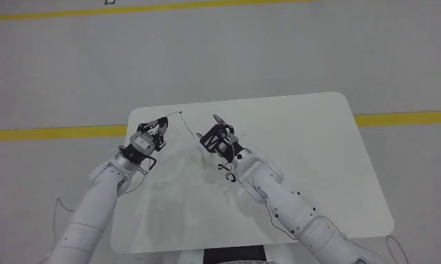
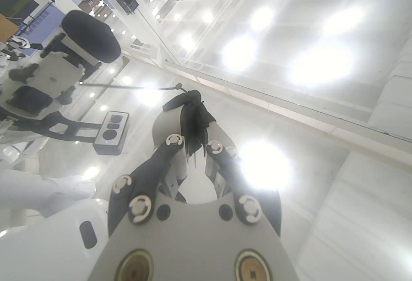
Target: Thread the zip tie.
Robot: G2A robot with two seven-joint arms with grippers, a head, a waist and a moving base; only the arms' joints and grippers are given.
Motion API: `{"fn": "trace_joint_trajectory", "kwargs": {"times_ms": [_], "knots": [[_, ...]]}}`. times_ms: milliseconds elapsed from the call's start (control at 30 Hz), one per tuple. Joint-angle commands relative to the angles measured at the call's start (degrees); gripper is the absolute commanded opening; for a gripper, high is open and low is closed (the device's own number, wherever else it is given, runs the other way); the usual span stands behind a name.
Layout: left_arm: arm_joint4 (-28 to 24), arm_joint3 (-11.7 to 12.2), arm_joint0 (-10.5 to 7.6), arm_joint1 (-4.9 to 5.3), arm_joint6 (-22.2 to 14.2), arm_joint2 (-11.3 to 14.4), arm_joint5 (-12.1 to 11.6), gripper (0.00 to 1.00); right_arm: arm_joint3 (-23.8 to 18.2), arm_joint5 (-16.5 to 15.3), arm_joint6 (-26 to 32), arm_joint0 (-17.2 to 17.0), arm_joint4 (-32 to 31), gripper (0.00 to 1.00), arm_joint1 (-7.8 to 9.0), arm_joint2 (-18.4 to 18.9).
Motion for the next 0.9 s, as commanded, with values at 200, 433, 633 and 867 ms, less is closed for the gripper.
{"fn": "trace_joint_trajectory", "kwargs": {"times_ms": [200,433,633,867], "knots": [[0.0,0.0,0.00,0.00,0.0,0.0,0.0,0.00,-2.6,-1.5,0.9,-2.8,0.0,1.00,1.61,4.4],[0.0,0.0,0.00,0.00,0.0,0.0,0.0,0.00,-2.6,-1.5,0.8,-2.9,0.1,1.00,1.61,4.4],[0.0,0.0,0.00,0.00,0.0,0.0,0.0,0.00,-4.1,0.2,-0.6,-4.3,1.7,1.00,1.72,6.4],[0.0,0.0,0.00,0.00,0.0,0.0,0.0,0.00,-6.5,0.1,-1.2,-6.4,3.0,1.00,2.01,8.1]]}}
